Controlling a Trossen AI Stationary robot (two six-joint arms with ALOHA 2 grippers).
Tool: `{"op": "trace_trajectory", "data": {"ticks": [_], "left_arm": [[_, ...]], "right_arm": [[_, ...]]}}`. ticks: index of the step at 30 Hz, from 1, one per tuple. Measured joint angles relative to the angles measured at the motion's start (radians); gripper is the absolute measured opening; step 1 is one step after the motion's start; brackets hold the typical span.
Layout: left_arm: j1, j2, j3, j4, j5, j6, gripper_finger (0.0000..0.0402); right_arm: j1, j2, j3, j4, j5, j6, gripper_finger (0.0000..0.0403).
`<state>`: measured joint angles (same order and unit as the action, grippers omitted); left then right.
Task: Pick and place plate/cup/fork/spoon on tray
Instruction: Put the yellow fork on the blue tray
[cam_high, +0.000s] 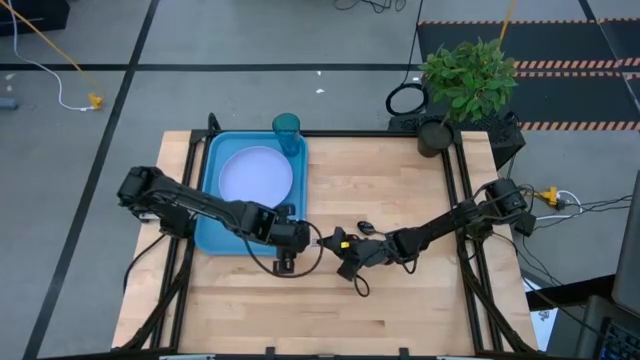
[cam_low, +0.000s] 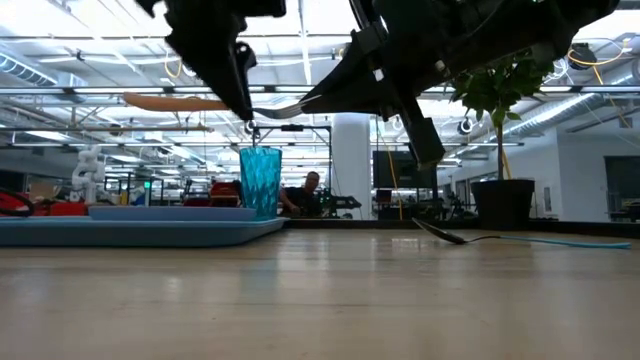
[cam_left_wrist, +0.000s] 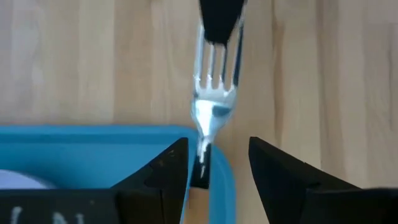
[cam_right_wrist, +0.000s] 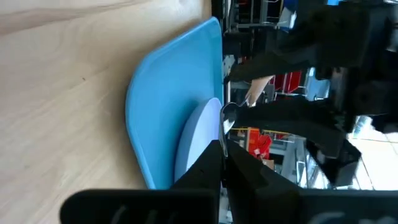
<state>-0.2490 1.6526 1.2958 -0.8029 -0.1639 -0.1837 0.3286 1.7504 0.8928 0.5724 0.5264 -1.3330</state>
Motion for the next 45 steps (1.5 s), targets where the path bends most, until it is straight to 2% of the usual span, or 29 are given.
{"op": "trace_trajectory", "data": {"ticks": [6,24,28,30,34,40,45], "left_arm": [[0.010,0.002,-0.058,0.078,-0.013,0.025,0.0162],[0.020,-0.002,-0.059,0.102,-0.020,0.033,0.0050],[0.013,-0.002,-0.059,0.101,-0.018,0.049,0.0020],[0.010,-0.002,-0.059,0.099,-0.016,0.050,0.0019],[0.003,-0.002,-0.058,0.082,-0.025,0.040,0.0022],[-0.031,-0.003,-0.060,0.017,-0.111,0.012,0.0020],[-0.061,-0.005,-0.135,0.022,-0.139,-0.007,0.0020]], "right_arm": [[-0.009,0.000,0.000,0.003,-0.002,-0.001,0.0000],[-0.010,0.000,0.000,-0.001,-0.003,-0.048,0.0000],[-0.010,0.000,0.000,-0.002,-0.008,-0.029,0.0000],[-0.010,0.000,0.000,-0.002,-0.027,0.003,0.0001],[-0.010,0.000,0.000,0.003,-0.056,0.085,0.0025],[-0.004,0.000,0.000,0.008,-0.060,0.274,0.0085],[0.026,-0.005,0.000,0.012,-0.052,0.462,0.0121]]}}
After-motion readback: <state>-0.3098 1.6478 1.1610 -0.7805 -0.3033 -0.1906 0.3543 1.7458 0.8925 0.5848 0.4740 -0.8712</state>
